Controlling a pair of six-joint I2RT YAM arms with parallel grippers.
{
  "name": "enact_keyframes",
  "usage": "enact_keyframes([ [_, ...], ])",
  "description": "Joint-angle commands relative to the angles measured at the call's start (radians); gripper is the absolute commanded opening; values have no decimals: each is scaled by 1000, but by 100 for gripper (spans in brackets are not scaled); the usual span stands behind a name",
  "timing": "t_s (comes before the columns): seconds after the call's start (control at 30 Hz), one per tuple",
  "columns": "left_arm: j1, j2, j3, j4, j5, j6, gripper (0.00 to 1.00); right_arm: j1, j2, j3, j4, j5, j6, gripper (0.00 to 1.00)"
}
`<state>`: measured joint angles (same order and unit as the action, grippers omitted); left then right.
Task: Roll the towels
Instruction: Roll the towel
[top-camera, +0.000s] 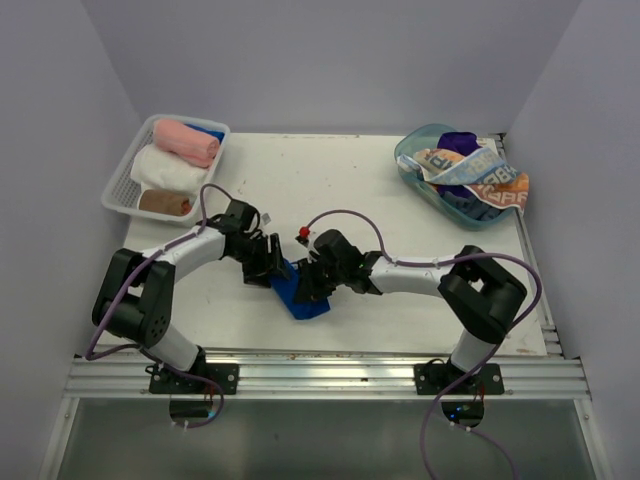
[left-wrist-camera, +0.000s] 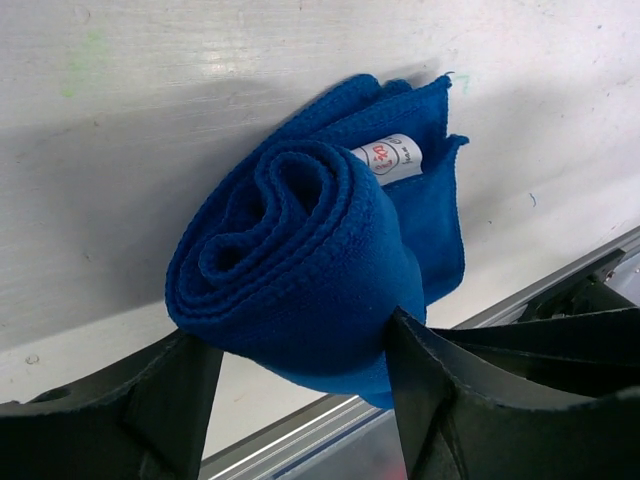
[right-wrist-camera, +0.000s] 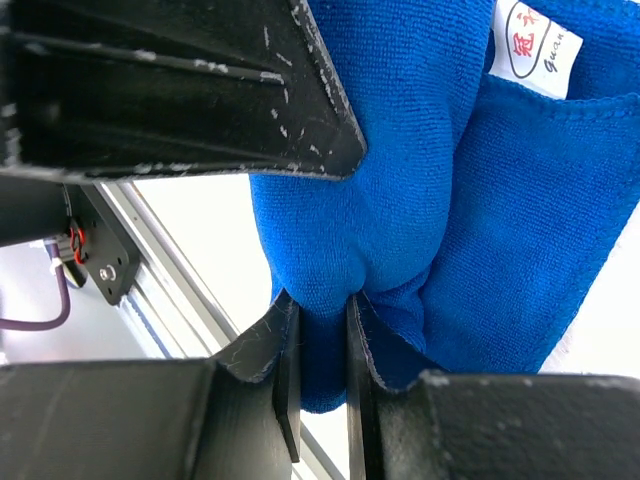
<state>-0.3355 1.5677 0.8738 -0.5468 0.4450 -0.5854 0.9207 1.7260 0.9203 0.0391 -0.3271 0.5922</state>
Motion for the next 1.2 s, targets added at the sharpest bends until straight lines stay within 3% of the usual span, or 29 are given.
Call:
enact_keyframes([
  [0.0, -7, 12, -13, 42, -17, -2, 63, 1, -26, -23, -34, -24, 21, 0],
  [0.1, -7, 17, -4, 39, -19, -10, 52, 1, -32, -6, -66, -1, 12, 14],
  [0.13, -7, 17, 1, 35, -20, -10, 49, 1, -42, 3, -108, 11, 5, 28],
  [0.23, -7, 12, 22, 15, -32, -16, 45, 3, -75, 47, -206, 93, -32, 52],
  [0.33, -7, 11, 50, -13, -43, -17, 44, 3, -147, 90, -299, 173, -63, 61],
  [0.5, -7, 12, 82, -42, -48, -17, 44, 56, -229, 176, -456, 400, -118, 64],
  [0.7, -8, 23, 97, -61, -51, -17, 44, 239, -137, 363, -611, 670, -175, 64],
  [0.97, -13, 40, 102, -67, -60, -19, 44, 363, 82, 546, -702, 810, -241, 70],
  [1.17, -13, 46, 103, -65, -63, -21, 44, 388, 181, 555, -699, 839, -244, 68],
])
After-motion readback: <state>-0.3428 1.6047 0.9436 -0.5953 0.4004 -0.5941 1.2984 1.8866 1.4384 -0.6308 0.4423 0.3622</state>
